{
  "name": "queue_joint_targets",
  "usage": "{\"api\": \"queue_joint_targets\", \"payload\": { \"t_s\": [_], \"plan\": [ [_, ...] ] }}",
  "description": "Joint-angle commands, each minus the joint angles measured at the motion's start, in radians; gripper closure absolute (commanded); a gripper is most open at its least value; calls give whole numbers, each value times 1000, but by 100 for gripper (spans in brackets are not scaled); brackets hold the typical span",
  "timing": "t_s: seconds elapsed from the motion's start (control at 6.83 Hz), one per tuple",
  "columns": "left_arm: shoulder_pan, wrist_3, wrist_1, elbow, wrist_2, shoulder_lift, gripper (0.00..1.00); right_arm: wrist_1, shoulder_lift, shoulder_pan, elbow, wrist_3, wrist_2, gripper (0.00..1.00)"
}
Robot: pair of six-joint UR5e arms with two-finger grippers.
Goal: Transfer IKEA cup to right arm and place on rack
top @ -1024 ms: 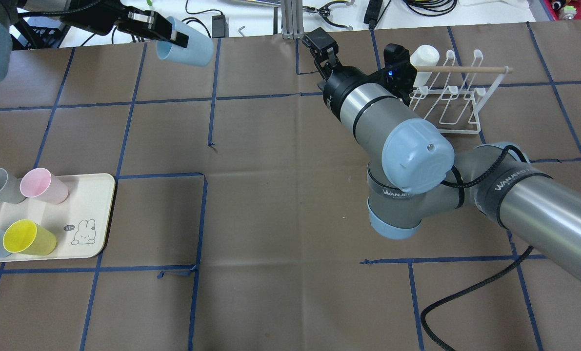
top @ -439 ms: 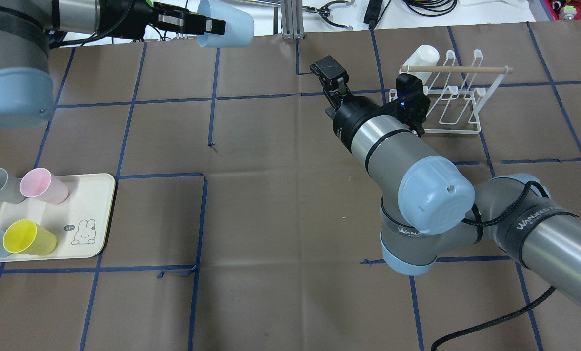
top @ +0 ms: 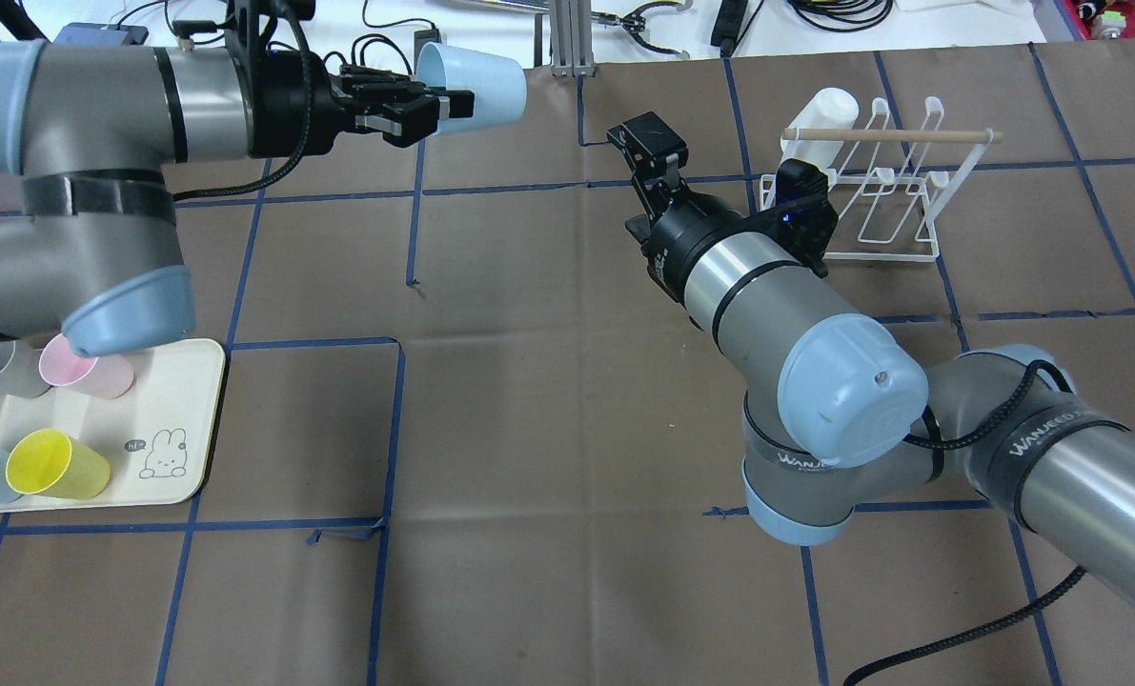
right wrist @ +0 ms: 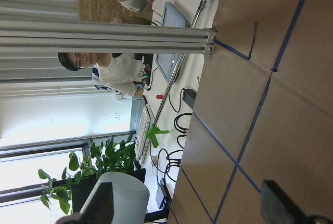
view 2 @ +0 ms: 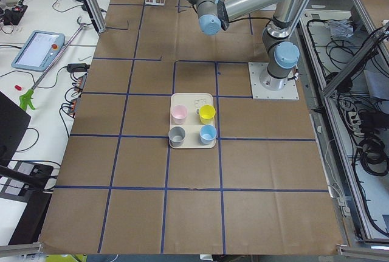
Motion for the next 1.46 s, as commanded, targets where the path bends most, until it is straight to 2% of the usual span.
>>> {"api": "queue_joint_targets", "payload": {
  "t_s": [0.0,0.15,0.29,0.44,1.32],
  "plan": [
    [-55,-186,394,-155,3,-5,100,1,4,19,-13,173,20,0],
    [-62,-279,544,-206,1,-17,100,12,10,25,-33,185,23,0],
    [-63,-283,569,-256,0,7,100,58,10,27,-33,211,26,0],
    [-63,-283,586,-284,-2,23,100,60,16,27,-33,212,26,0],
    [-65,-286,586,-281,1,24,100,54,85,82,-106,216,45,0]
  ]
}}
